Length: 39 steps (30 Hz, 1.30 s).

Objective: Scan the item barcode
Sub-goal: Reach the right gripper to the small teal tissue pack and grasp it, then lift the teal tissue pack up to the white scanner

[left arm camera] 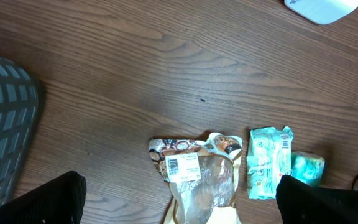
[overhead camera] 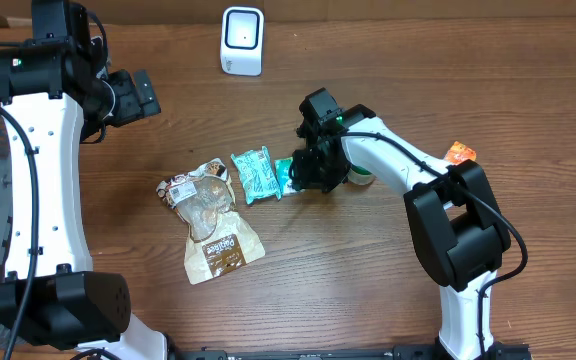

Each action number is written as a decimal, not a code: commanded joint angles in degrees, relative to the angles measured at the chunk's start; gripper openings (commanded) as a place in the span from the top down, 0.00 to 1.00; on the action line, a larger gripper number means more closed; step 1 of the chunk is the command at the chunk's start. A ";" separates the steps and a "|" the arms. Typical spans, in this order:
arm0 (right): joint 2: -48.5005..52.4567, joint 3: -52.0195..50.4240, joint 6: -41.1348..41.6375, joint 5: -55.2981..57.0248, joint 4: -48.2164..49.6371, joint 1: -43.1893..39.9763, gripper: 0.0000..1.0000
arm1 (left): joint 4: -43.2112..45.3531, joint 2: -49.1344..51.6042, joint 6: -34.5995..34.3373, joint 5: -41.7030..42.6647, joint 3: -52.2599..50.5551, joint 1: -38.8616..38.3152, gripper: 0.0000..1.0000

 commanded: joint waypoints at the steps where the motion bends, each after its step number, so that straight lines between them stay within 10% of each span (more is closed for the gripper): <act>1: -0.20 -0.61 -0.04 -1.14 0.79 -0.24 0.87 | 0.07 -0.66 0.02 0.39 0.52 -0.11 0.00; 30: -12.35 2.93 -10.49 -62.77 4.33 -13.27 0.96 | 0.07 -0.66 0.02 0.39 0.52 -0.13 0.00; 39: -15.39 3.04 5.31 -71.47 7.34 -18.82 0.96 | 0.09 -0.66 0.02 0.37 0.52 -0.07 0.00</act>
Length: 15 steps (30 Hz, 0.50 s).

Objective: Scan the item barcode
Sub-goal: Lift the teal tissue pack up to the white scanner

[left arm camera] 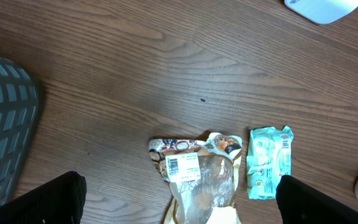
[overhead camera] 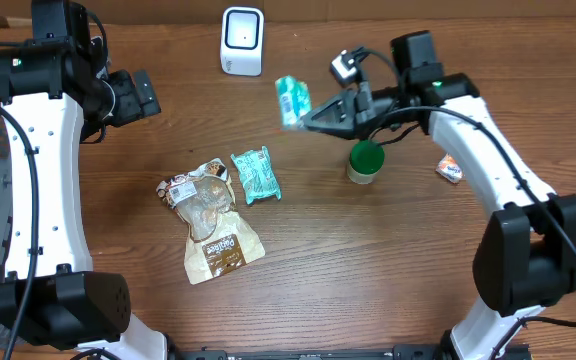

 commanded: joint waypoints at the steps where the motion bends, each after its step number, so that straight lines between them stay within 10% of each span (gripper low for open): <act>1: -1.88 1.40 6.23 -4.28 -0.11 -1.90 0.96 | 0.07 -0.63 0.02 0.37 0.52 -0.07 0.00; 15: -1.92 1.40 2.95 12.90 -0.50 0.92 0.96 | 0.09 -0.63 0.02 0.37 0.52 -0.11 0.00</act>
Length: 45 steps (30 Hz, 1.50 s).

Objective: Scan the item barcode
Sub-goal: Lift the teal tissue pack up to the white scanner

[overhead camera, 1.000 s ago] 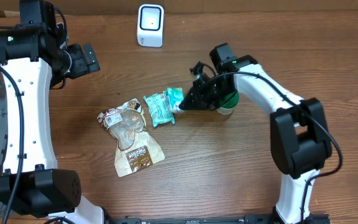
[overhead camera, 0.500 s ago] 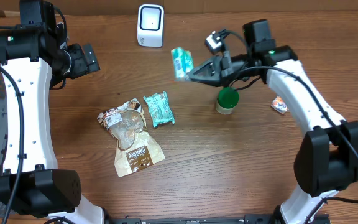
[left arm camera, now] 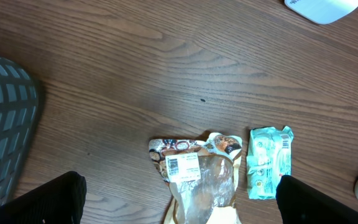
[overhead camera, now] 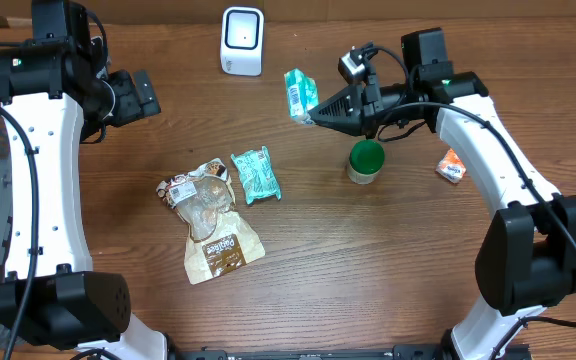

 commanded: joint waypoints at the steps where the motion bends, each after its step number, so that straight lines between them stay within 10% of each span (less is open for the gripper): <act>1: -1.90 1.36 -1.05 16.39 -1.60 2.25 0.96 | 0.07 -0.66 0.02 0.37 0.52 -0.11 0.00; 9: -1.88 5.25 1.84 53.18 -9.07 10.19 0.96 | 0.09 -0.66 0.02 0.37 0.52 -0.11 0.00; 17: 2.16 32.09 -2.73 84.65 -19.02 17.38 0.96 | 0.07 -0.66 0.02 0.37 0.52 -0.17 0.00; 24: 10.47 40.15 -17.75 111.36 -0.70 22.51 0.96 | 0.09 -0.66 0.02 0.37 0.52 -0.13 0.00; 39: 31.17 40.13 -72.81 107.86 37.90 23.80 0.96 | 0.07 -0.66 0.02 0.37 0.52 -0.28 0.00; 45: 37.79 40.13 -81.11 107.93 43.67 23.39 0.96 | 0.07 -0.66 0.02 0.37 0.52 -0.28 0.00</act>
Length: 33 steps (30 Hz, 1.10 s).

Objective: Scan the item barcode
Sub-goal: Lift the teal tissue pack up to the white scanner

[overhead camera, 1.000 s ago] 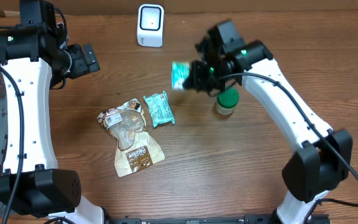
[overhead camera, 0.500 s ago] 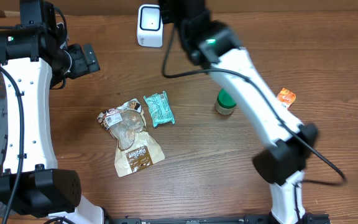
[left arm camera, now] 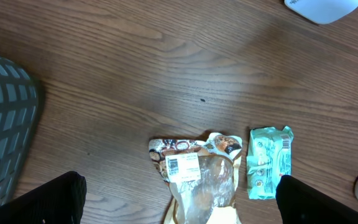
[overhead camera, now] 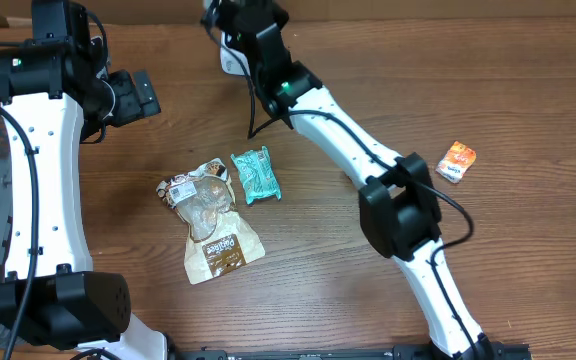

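Note:
My right arm (overhead camera: 328, 100) reaches across the table to the back, and its gripper (overhead camera: 240, 22) is over the white scanner (overhead camera: 229, 58), covering most of it. The small teal packet it carried earlier is hidden, and the jaws do not show. In the left wrist view only a corner of the scanner (left arm camera: 322, 7) shows at the top right. My left gripper (overhead camera: 136, 95) hangs high at the back left, open and empty (left arm camera: 179, 183), looking down on the table.
A brown snack bag (overhead camera: 208, 225) with a barcode label (left arm camera: 182, 168) lies left of centre. A teal packet (overhead camera: 255, 175) lies beside it. An orange packet (overhead camera: 457, 160) lies at the right. A grey basket stands at the left edge. A cup's rim peeks in.
My right gripper was right of the scanner holding the small teal packet up. Now it is over the scanner, and the packet and the green cup are out of sight. The left arm is unmoved.
My right gripper was first down on a small teal packet beside the green cup. It then held that packet in the air right of the scanner, and a moment later slightly nearer it. Now it is over the scanner. The left arm stayed still throughout.

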Each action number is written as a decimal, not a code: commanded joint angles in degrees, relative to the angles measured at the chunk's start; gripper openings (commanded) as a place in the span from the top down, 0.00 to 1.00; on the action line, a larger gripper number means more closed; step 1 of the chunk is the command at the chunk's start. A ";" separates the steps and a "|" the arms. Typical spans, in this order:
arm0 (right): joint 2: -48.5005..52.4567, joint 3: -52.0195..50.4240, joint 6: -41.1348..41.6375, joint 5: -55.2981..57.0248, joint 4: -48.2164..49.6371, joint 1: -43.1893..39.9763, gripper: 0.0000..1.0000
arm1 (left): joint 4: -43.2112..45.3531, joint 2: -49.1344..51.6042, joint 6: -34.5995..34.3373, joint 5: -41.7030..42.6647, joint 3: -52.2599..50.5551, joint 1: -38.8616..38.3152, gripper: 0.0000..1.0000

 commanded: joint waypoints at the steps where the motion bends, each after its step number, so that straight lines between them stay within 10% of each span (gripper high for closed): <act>1: 3.52 0.28 -8.37 -0.48 1.42 -0.63 0.96 | 0.09 -0.63 0.02 0.37 0.52 -0.28 0.00; 33: 6.25 0.28 -22.05 -5.49 1.29 -0.28 0.96 | 0.07 -0.63 0.02 0.37 0.52 -0.22 0.00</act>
